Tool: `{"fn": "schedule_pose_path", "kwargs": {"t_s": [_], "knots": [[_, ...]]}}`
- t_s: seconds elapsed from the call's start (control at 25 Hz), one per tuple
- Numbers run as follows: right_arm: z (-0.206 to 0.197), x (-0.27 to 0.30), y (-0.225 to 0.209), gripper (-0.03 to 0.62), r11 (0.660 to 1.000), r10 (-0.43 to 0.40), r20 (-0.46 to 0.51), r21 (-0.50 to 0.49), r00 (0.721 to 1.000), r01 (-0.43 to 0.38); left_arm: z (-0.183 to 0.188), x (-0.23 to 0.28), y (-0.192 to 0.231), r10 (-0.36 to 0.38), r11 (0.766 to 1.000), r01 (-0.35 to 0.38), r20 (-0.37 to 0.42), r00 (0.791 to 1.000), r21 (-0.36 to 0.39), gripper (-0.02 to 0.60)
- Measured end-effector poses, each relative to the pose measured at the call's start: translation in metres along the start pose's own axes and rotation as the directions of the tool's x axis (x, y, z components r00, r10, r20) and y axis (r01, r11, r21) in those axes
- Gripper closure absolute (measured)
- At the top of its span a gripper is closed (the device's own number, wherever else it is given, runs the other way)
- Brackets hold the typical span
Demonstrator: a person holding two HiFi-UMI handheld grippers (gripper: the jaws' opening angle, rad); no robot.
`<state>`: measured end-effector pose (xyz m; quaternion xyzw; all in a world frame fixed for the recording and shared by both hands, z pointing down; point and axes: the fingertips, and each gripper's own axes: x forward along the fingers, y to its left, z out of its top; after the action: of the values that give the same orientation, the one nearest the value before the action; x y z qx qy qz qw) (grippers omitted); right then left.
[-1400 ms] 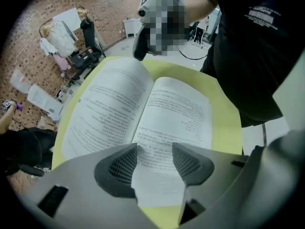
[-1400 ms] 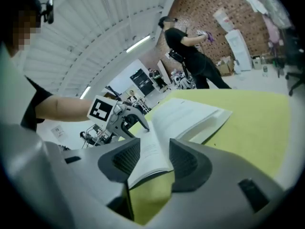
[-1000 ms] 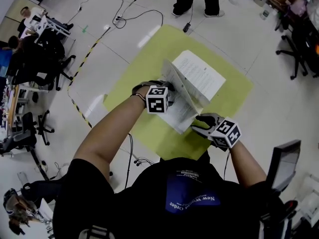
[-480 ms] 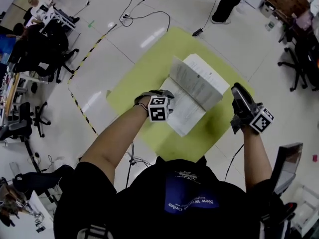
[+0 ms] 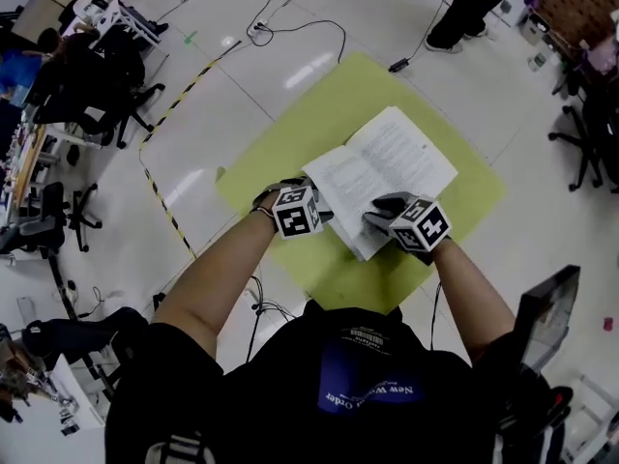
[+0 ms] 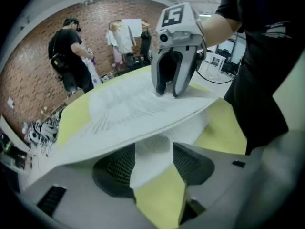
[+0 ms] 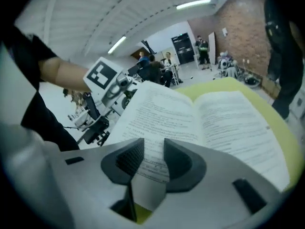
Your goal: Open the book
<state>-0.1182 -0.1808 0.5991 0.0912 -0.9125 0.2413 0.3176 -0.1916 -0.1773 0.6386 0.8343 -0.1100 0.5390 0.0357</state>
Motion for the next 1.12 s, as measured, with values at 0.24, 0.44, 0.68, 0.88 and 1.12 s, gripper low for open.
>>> {"fn": "schedule_pose_path", "kwargs": {"t_s": [0.24, 0.44, 0.68, 0.88, 1.12], "knots": [[-0.042, 0.043, 0.011, 0.511, 0.988, -0.079, -0.205, -0.147, 0.976, 0.049, -0.097, -0.041, -0.042, 0.021, 0.965, -0.033, -0.051, 0.999, -0.261, 0.345], [-0.029, 0.033, 0.010, 0.562, 0.991, -0.069, -0.193, -0.124, 0.979, 0.045, -0.082, -0.060, -0.062, 0.086, 0.931, -0.044, 0.100, 0.991, -0.364, 0.345], [0.011, -0.006, 0.001, 0.560, 0.990, -0.097, -0.017, -0.100, 0.995, 0.095, -0.028, -0.077, -0.061, 0.118, 0.932, -0.019, 0.254, 0.960, -0.362, 0.345], [0.022, 0.000, 0.005, 0.560, 0.997, -0.054, 0.010, -0.045, 0.998, 0.055, 0.010, -0.112, -0.029, 0.158, 0.942, -0.034, 0.354, 0.922, -0.334, 0.345], [0.001, 0.032, 0.029, 0.560, 0.990, -0.015, -0.097, -0.143, 0.995, 0.000, 0.087, -0.120, 0.083, 0.127, 0.941, 0.026, 0.422, 0.898, -0.338, 0.345]]}}
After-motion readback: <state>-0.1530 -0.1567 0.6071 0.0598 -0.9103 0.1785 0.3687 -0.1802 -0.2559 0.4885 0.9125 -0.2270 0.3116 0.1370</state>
